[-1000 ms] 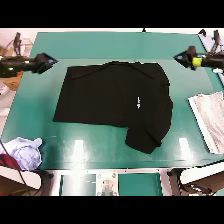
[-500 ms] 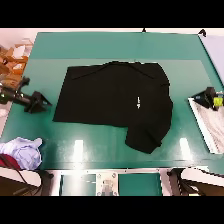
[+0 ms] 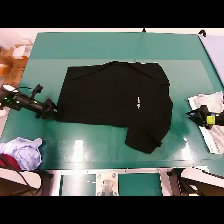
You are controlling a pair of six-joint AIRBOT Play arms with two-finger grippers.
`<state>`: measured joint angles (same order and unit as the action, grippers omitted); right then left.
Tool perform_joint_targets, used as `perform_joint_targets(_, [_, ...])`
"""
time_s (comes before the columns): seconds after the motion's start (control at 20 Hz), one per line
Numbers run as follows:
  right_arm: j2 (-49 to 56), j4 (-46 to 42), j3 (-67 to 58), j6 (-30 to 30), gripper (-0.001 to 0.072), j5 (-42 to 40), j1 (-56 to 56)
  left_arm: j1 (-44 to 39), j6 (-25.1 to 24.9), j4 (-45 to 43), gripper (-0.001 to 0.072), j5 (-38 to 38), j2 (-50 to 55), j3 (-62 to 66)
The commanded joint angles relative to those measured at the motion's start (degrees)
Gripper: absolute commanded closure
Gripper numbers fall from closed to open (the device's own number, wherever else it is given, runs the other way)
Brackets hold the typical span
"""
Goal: Fold the shirts.
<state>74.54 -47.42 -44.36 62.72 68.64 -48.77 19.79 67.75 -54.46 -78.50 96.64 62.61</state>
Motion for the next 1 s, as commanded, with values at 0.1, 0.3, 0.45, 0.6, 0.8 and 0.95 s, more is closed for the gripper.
perform_joint_targets(0.1, [0.8, 0.2, 5.7, -0.5, 0.0308, -3.7, 2.7, -1.9, -1.2, -1.4, 0.0683, -1.0, 0.1, -0.9])
perform_joint_targets(0.3, [4.7, 0.5, 6.0, -0.4, 0.031, -4.1, 10.4, -1.9, -1.2, -1.3, 0.0683, 0.0, 0.1, -0.9])
perform_joint_targets(0.45, [7.6, 0.4, 6.0, -0.4, 0.0311, -5.0, 13.7, -1.9, -1.2, -1.3, 0.0683, 0.4, 0.1, -0.9])
perform_joint_targets(0.6, [8.1, -1.0, 6.0, -0.4, 0.0312, -1.4, 13.4, -1.9, -1.2, -1.3, 0.0683, -0.1, 0.1, -0.9])
perform_joint_targets(0.8, [8.1, -1.7, 6.6, -0.2, 0.0324, 1.1, 11.1, -1.9, -1.2, -1.2, 0.0683, -0.1, 0.1, -0.9])
perform_joint_targets(0.95, [8.1, -1.7, 9.6, -0.2, 0.0386, 0.1, 11.3, -1.9, -1.2, -1.2, 0.0683, 0.2, 0.1, -0.9])
